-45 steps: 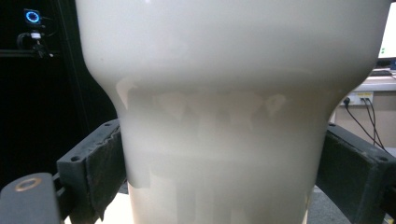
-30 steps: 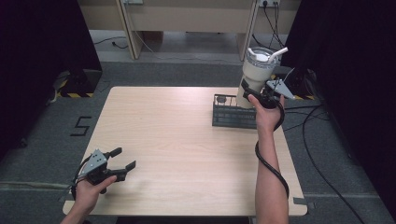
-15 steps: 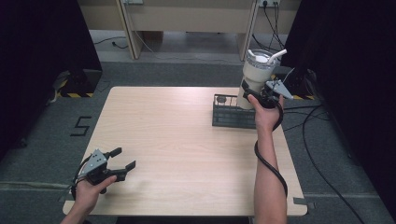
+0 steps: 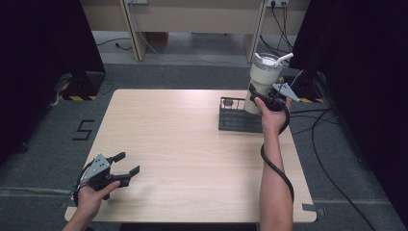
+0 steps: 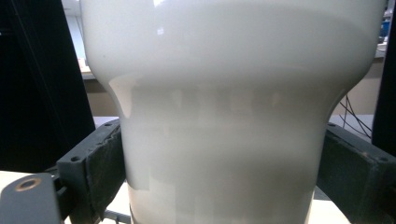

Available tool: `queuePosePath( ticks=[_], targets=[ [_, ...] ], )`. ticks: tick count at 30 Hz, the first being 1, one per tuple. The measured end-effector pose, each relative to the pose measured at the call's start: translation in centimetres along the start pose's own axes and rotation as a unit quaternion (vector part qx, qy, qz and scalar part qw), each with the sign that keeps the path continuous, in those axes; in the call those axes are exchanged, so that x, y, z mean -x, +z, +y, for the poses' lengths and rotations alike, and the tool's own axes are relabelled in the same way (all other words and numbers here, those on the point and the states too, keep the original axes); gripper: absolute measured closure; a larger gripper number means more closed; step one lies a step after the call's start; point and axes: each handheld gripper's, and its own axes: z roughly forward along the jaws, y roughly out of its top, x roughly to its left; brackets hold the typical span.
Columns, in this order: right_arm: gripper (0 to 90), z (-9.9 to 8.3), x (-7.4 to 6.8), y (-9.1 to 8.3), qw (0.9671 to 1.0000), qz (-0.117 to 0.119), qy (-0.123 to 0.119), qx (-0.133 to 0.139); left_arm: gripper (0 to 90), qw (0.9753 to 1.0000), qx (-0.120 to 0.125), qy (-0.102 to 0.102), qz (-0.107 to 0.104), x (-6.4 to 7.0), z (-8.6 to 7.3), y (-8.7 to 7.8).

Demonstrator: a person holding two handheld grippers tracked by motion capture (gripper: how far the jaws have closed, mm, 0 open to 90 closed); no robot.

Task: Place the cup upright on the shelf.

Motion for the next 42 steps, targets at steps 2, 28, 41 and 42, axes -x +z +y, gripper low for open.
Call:
queuePosePath(
  ticks=[2,28,41,42],
  targets=[
    [11.1,-0.1,0.0,0.1,1.0,-0.001,0.002,-0.002,15.8,1.0,0.0,-0.001,0.0,0.0,0.0,0.0],
    [10.9,-1.6,-0.1,0.5,0.9997,-0.009,-0.011,-0.019,15.8,1.0,-0.001,0.0,-0.002,0.1,0.0,0.0],
    [10.7,-3.3,0.1,0.3,0.9991,-0.018,-0.025,-0.03,15.8,1.0,-0.002,0.0,-0.003,0.1,-0.1,0.2],
    [10.6,-3.3,0.1,0.3,0.999,-0.018,-0.023,-0.033,15.9,1.0,-0.002,0.0,-0.003,0.1,-0.1,0.2]
  ],
)
